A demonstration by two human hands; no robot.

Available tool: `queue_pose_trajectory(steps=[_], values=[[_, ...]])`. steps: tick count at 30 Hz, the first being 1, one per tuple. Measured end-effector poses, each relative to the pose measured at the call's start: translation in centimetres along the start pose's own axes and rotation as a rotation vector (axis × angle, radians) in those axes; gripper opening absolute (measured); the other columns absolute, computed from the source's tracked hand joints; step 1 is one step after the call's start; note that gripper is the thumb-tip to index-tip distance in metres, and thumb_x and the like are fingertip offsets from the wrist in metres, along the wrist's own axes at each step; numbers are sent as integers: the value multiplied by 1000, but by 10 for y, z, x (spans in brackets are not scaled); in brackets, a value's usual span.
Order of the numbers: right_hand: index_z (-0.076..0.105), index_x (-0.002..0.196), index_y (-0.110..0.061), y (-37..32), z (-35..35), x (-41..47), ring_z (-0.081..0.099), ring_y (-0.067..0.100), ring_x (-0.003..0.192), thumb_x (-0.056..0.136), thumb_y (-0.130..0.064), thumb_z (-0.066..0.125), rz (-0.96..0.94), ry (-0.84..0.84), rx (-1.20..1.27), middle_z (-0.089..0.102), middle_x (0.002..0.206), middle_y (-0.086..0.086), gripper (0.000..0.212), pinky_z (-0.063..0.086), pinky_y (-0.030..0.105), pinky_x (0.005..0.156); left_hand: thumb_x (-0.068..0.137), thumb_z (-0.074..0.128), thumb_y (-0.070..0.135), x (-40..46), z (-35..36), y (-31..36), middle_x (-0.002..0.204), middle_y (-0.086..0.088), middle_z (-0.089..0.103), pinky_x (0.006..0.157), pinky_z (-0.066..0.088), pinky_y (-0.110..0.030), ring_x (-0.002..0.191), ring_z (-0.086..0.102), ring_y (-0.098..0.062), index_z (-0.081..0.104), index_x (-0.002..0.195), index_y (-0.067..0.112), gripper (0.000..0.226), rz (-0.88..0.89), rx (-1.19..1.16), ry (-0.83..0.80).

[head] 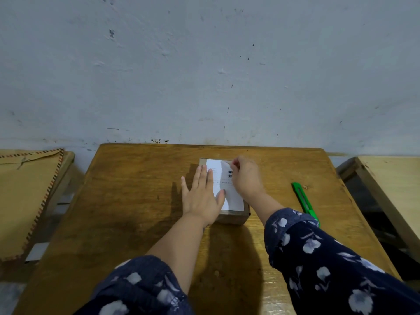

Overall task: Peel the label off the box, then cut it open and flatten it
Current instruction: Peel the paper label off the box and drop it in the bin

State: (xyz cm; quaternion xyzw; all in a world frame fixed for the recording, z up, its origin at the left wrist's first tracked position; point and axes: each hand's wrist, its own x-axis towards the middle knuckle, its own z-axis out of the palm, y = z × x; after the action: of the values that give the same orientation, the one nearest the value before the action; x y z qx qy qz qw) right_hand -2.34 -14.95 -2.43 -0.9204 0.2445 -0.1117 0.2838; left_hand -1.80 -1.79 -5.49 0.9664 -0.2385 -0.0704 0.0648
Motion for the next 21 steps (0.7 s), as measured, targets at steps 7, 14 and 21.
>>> queue_pose_trajectory(steps=[7, 14, 21], values=[[53, 87, -18, -9, -14, -9, 57, 13, 78, 93, -10, 52, 43, 101, 241, 59, 85, -1, 11, 41, 16, 61, 96, 14, 55, -1, -3, 0, 160, -3, -14, 115, -8, -54, 145, -19, -17, -3, 152, 17, 70, 5, -3, -8], [54, 93, -18, -15, -28, -1, 54, 13, 67, 92, -9, 50, 137, 115, 234, 61, 81, 2, 10, 34, 14, 48, 96, 15, 55, -1, -3, -2, 159, -1, -15, 116, -9, -54, 144, -19, -14, -9, 151, 15, 72, 0, -37, -18], [62, 119, -33, -5, -31, 5, 38, 24, 109, 94, -27, 48, -147, -152, -289, 52, 112, 3, 29, 33, 36, 90, 95, 15, 55, -2, -2, -3, 160, 1, -14, 114, -11, -52, 145, -18, -13, -8, 150, 16, 72, -7, -73, 5]])
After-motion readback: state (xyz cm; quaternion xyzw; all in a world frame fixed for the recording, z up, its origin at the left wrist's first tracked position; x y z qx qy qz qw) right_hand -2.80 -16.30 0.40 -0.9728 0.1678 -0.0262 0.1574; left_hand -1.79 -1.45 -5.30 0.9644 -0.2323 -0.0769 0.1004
